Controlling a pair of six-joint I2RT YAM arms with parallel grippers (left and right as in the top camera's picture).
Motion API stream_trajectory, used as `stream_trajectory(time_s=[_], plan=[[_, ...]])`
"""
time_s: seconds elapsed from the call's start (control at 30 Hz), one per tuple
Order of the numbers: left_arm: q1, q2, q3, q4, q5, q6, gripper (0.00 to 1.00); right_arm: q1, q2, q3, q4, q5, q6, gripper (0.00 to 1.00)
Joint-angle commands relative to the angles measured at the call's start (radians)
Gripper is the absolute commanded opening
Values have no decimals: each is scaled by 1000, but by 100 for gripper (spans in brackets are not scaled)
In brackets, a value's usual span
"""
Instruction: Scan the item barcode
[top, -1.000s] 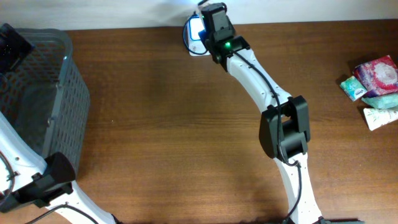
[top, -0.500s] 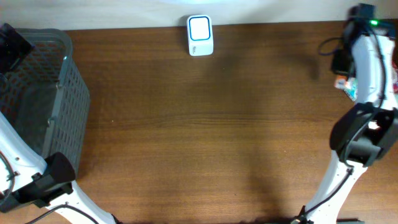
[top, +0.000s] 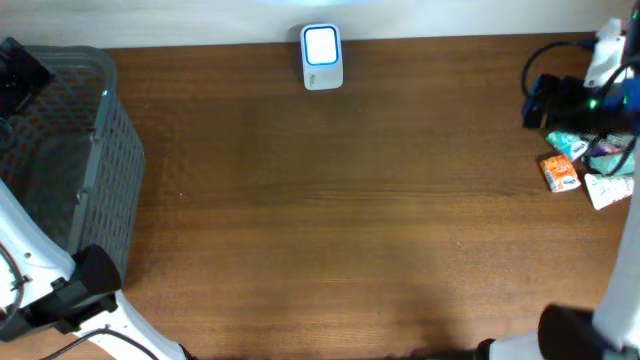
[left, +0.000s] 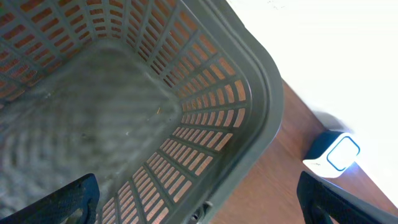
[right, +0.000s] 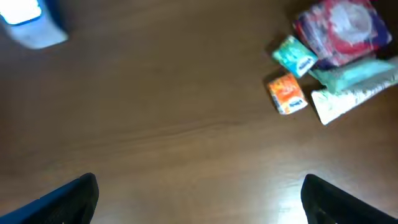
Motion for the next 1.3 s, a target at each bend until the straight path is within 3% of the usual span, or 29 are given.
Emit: stream_trajectory(time_s=[0.0,0.17,0.3,0.53,0.67,0.93,1.03,1.27], plan=[[1,-11,10,-1,3,-2,99,150,-200,-105,-25,14,-16,99],[1,-11,10,-1,3,-2,99,195,-481,-454,21,-92,-12,99],[1,-11,10,-1,3,-2,99,194,-470,-472,-80,-92,-12,99],[1,-11,10,-1,3,-2,99,194,-447,-498,-60,-58,-17,99],[1,-11,10,-1,3,-2,99,194,-640,-792,259,-66,-121,99],[1,-11,10,-1,3,-2,99,193,-1293,-1756,1219,-63,-190,99],[1,-11,10,-1,3,-2,99,193,-1404,-1972,1485,-65,-166,99],[1,-11,10,-1,3,-2,99,158,-1642,-2196,1686,-58,-165,99]])
